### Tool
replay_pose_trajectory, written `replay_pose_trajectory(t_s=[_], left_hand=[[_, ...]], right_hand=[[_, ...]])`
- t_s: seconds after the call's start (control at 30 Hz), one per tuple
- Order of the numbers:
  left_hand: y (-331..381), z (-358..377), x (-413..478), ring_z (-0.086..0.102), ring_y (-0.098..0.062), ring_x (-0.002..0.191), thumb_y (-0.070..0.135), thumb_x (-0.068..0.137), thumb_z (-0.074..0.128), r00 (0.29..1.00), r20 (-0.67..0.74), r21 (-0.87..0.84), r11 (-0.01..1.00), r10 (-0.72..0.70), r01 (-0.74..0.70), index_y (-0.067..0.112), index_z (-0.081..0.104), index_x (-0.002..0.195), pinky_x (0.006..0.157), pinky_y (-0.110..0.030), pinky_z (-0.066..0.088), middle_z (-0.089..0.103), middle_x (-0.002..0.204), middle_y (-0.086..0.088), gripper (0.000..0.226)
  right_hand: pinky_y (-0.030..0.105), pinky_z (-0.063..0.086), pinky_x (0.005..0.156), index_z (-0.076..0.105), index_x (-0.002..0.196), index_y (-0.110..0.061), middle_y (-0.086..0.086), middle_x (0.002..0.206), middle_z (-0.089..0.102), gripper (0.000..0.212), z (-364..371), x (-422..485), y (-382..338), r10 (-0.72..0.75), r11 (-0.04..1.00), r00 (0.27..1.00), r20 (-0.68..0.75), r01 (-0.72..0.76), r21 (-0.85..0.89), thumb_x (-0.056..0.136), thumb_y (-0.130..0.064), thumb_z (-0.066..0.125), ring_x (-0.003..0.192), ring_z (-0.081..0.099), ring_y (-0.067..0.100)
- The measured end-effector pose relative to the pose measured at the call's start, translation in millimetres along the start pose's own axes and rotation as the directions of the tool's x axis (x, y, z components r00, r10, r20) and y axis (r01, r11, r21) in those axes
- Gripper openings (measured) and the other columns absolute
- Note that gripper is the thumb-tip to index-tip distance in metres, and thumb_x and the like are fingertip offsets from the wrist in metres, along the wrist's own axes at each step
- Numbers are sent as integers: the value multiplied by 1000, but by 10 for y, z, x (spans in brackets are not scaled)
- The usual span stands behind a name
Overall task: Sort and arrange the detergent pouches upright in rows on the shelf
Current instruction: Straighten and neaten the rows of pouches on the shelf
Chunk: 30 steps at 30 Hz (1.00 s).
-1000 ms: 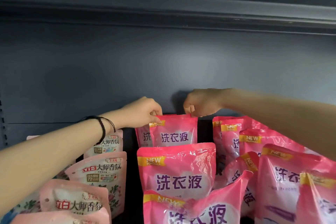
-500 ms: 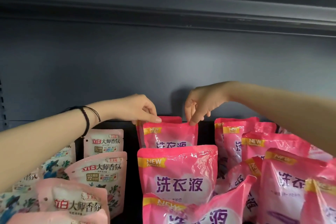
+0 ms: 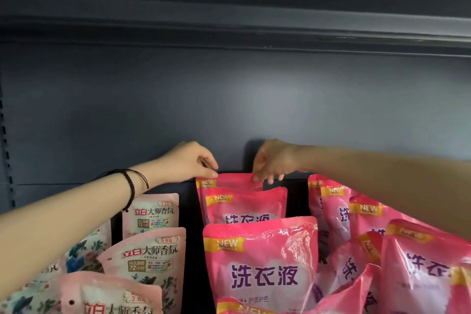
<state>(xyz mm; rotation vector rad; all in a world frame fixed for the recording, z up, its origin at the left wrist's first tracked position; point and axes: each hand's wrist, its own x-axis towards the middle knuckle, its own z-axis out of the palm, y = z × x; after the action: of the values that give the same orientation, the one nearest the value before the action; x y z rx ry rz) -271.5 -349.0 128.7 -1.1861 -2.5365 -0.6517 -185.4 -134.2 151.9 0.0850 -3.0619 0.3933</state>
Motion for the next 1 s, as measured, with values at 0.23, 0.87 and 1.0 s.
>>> replay_pose_trajectory(t_s=[0.23,0.87,1.0], left_hand=[[132,129,44,61,2,68,21,79,77,1000,2,14,1000,4,-4,18,76,85,71,-19,49,68,70,11,7],[240,29,-50,67,-6,79,29,87,68,999,-24,-290,957,-30,21,15,74,83,82,-29,50,74,80,5,16],[505,-63,-97,60,8,67,28,89,66,998,-31,-368,927,63,-70,8,73,82,73,-16,45,72,77,7,22]], right_hand=[[28,54,70,74,94,-11,-16,50,61,12,-93,-5,165,33,995,998,-54,-38,-90,86,-19,72,56,58,1],[19,49,54,69,97,-13,-1,90,70,29,-263,-329,183,15,1000,1000,21,-15,25,93,-40,59,70,67,9],[22,55,59,68,86,-20,-2,87,72,25,-358,-563,175,-17,992,1000,0,17,125,91,-43,59,71,69,11]])
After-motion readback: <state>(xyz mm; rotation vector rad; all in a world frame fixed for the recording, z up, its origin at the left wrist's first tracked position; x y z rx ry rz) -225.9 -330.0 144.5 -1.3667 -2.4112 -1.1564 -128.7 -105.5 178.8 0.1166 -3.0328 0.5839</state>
